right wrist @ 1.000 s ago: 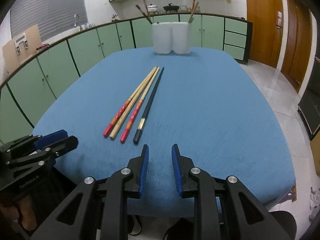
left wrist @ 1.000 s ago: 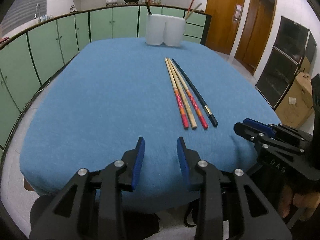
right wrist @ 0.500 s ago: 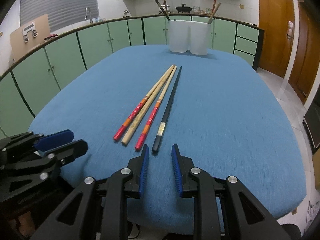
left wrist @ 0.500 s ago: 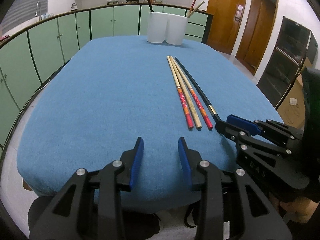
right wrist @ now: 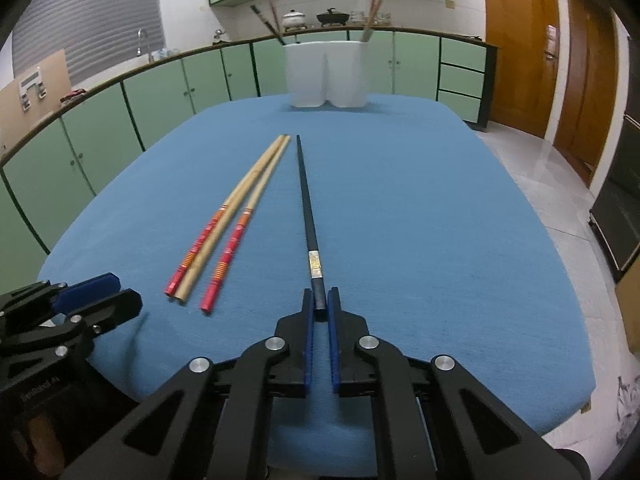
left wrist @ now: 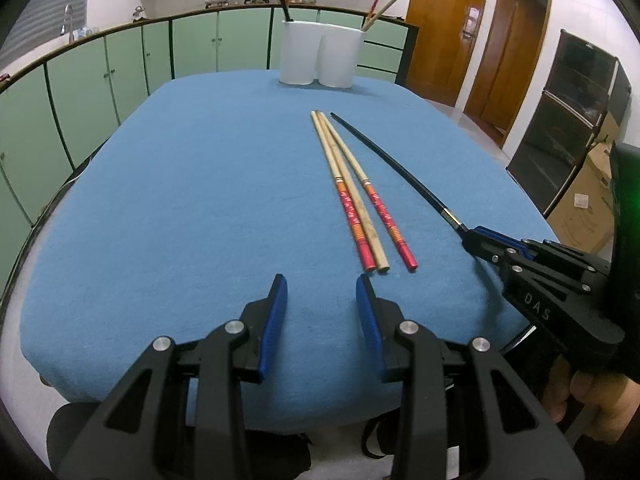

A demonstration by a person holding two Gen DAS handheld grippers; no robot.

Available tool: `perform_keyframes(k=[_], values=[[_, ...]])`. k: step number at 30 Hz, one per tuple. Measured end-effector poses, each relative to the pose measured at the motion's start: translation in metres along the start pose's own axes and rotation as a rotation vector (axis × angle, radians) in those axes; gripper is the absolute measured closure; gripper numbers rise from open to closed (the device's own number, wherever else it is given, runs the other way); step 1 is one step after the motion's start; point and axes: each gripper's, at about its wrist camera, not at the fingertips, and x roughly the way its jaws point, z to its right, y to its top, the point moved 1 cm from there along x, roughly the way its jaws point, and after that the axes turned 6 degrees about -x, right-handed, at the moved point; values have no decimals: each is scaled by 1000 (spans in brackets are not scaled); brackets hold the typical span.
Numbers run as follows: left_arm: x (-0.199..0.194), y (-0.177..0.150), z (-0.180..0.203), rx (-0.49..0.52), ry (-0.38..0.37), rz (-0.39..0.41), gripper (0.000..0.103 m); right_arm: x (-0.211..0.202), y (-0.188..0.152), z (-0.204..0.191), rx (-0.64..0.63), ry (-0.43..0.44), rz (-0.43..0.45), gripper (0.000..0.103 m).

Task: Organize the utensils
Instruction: 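Grasp the black chopstick with the right tool, then grasp a red-patterned chopstick with the left tool while the right tool holds the black one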

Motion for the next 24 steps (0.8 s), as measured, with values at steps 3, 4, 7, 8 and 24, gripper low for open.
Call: perform_keyframes(k=[3, 4, 7, 8, 24], values=[[3, -1, 4, 6, -4, -6, 68, 0, -1, 12, 40, -12, -3, 96], [4, -1, 5, 6, -3, -7, 68, 0, -1, 15, 47, -14, -3, 96], [7, 0, 8, 2, -4, -7, 68, 0, -1, 19, 59, -14, -4, 96], [7, 1, 9, 2, -6, -9, 68, 0, -1, 19, 57, -13, -4, 96], [17, 3, 17, 12, 21, 15, 71, -1, -4, 21, 67, 5, 1, 96]])
